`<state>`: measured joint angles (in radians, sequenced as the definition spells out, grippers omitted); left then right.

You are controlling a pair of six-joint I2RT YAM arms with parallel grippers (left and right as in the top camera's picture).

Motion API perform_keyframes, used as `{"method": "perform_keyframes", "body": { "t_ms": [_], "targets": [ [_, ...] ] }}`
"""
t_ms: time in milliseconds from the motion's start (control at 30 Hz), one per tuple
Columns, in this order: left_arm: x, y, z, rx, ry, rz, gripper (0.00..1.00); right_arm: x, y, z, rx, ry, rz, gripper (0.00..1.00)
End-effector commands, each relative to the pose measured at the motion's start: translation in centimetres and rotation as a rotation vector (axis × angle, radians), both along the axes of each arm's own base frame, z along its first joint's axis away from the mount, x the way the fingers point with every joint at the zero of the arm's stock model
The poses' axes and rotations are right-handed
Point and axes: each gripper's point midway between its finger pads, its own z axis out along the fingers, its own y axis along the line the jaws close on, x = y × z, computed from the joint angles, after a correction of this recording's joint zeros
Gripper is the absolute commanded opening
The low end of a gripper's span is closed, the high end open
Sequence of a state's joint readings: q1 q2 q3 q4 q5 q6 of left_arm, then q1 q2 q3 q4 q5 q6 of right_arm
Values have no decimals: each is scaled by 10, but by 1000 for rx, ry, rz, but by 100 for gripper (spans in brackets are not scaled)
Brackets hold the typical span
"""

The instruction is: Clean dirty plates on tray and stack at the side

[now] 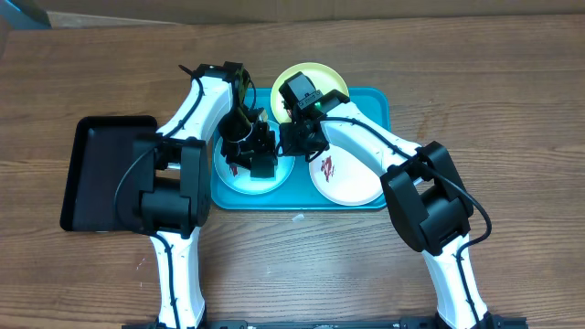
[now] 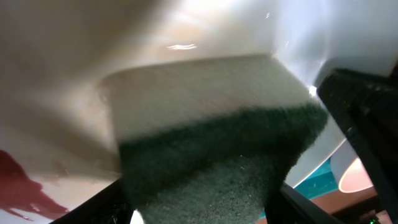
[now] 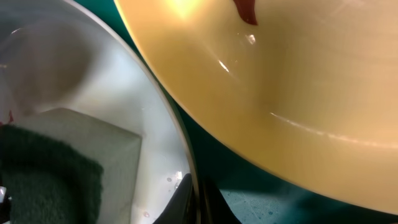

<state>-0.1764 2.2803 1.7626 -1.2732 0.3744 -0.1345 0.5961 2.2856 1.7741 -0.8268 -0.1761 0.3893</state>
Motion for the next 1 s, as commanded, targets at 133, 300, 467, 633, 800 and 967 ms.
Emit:
{"method": "perform_keyframes", "body": {
  "t_ms": [133,300,467,633,800,967],
  "targets": [
    [0,10,-7,58,-14,-14,56,-2,2,-7,18,22,-3,4],
    [0,10,-7,61,-15,-14,41,-2,3,-7,18,22,-3,4],
    [1,12,-8,75,-14,-4,21,-2,2,-7,18,22,-3,4],
    [3,33,-13,212,-20,34,4,-2,2,-7,17,23,-3,4],
    [7,51,-16,319,-51,11,4,-2,2,-8,15,24,-2,4],
    [12,97,-15,596,-86,75,4,-3,1,-8,11,27,-3,4]
  ]
}}
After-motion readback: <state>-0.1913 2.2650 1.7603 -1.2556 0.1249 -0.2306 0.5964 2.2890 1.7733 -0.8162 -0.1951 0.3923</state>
